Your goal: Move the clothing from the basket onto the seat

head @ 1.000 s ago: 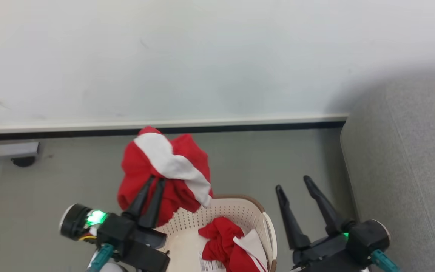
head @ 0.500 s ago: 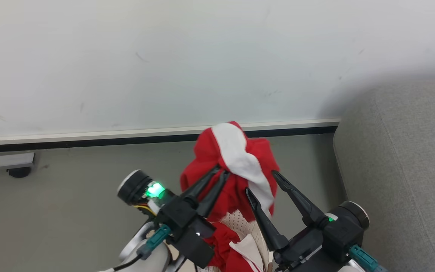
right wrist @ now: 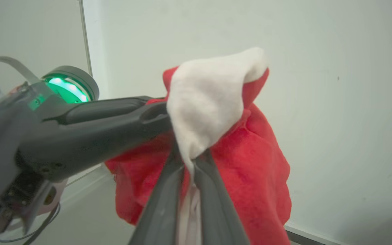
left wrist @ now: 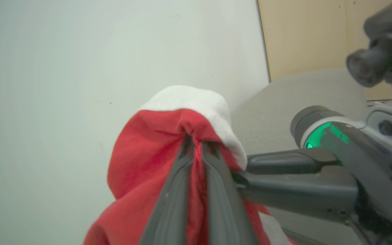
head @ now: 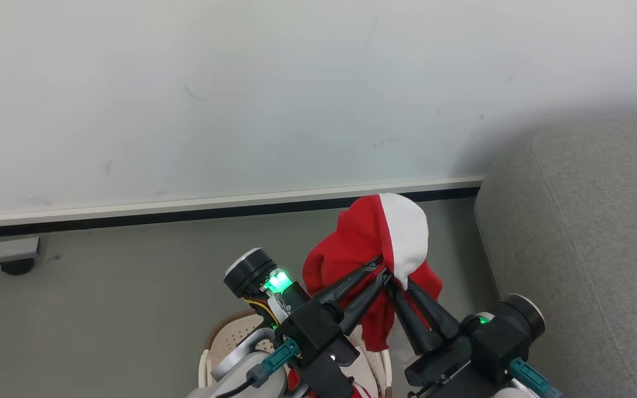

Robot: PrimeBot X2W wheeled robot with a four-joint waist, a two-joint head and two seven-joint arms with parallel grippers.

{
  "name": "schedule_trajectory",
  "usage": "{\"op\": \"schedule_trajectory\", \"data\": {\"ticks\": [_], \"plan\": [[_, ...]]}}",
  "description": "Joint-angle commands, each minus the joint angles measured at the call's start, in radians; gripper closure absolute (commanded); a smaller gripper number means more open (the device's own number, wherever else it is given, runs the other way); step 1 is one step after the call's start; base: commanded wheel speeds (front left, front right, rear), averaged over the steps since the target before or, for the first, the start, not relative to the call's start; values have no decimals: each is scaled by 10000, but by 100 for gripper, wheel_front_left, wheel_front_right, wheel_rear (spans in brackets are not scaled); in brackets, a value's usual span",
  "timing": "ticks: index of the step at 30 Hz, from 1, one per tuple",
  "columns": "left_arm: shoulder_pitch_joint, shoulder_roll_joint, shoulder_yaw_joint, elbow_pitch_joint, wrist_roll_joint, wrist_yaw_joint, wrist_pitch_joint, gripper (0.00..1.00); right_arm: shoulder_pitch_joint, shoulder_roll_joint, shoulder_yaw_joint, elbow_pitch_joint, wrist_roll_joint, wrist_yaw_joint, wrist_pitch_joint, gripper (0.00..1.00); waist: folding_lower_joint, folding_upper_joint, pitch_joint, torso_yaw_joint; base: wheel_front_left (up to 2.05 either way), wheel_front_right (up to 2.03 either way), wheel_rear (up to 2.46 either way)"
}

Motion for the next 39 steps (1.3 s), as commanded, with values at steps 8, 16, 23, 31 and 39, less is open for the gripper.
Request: {"op": "schedule_trajectory", "data": {"ticks": [8, 16, 23, 31, 39], "plan": [[80, 101, -52, 281, -256, -62, -25, 100, 149, 228, -538, -163, -223, -2, -22, 100, -1, 0, -76, -33, 0, 0, 0], [368, 174, 133, 620, -660, -47, -30, 0, 484, 469, -1356, -315, -439, 0, -16, 100, -1, 0, -8, 61, 0, 0, 0], [457, 340, 207, 672, -703, 64, -31, 0, 591, 516, -1751, -464, -499, 0, -15, 100, -1, 0, 120, 117, 0, 0, 0], [342, 498, 142, 591, -796, 15, -33, 0, 566, 640, -2132, -626, -592, 0, -15, 100, -1, 0, 478, -617, 0, 0, 0], [4, 653, -4, 606, -747, -43, 0, 0, 592, 967, -2376, -728, -614, 0, -15, 100, -1, 0, 947, -2102, 0, 0, 0]]}}
